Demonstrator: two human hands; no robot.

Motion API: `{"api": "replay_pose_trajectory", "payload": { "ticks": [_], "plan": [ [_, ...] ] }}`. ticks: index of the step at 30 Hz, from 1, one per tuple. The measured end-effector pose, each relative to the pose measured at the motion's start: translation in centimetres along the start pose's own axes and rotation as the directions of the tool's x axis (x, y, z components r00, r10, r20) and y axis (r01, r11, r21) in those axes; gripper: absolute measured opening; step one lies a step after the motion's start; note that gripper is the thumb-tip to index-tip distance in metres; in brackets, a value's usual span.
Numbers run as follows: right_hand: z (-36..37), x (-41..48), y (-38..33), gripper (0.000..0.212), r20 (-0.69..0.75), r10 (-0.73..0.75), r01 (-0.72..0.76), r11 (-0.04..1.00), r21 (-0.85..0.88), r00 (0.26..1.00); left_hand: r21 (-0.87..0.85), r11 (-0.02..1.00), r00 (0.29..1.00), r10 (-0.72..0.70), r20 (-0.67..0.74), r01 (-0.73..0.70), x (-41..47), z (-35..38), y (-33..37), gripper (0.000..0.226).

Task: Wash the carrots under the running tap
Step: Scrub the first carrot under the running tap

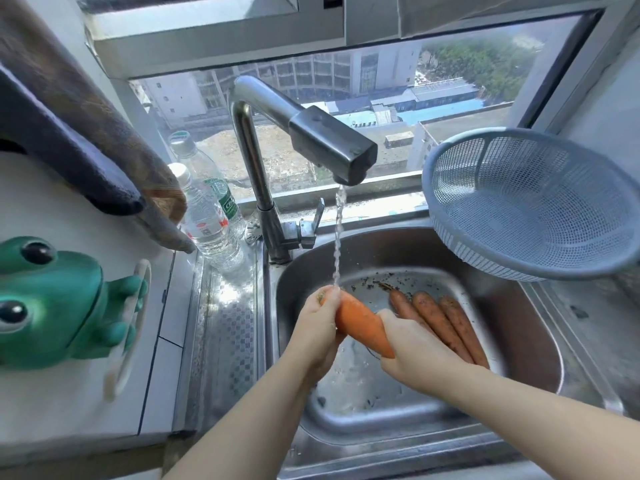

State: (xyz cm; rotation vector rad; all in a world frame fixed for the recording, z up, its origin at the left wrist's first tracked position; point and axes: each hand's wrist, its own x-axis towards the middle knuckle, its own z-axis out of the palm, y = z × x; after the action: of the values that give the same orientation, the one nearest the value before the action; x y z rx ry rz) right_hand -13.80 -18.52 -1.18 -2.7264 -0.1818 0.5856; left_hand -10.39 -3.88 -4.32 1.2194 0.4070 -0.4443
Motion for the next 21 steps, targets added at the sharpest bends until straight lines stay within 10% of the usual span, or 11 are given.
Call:
{"api": "replay_pose_trajectory", "payload": {
  "ticks": [6,14,21],
  "plan": [
    [0.2,1.2,0.8,0.02,0.13,-0.021,0.004,0.991,0.136,0.991,-0.195,0.975,0.981,-0.072,0.181,0.108,-1.1,-1.5,1.1,0.024],
    [0.4,1.4,0.5,0.022,0.08,-0.006,-0.002,0.996,0.092,0.997,0.021,1.0,0.998,-0.009,0.063,0.007,0.1,-1.0,0.7,0.017],
    [-1.4,1.0,0.7,0.015,0.098,-0.042,0.04,0.999,0.018,0.994,0.013,0.993,0.94,-0.116,0.32,0.118,-0.7,-4.0,2.3,0.03]
  ]
}}
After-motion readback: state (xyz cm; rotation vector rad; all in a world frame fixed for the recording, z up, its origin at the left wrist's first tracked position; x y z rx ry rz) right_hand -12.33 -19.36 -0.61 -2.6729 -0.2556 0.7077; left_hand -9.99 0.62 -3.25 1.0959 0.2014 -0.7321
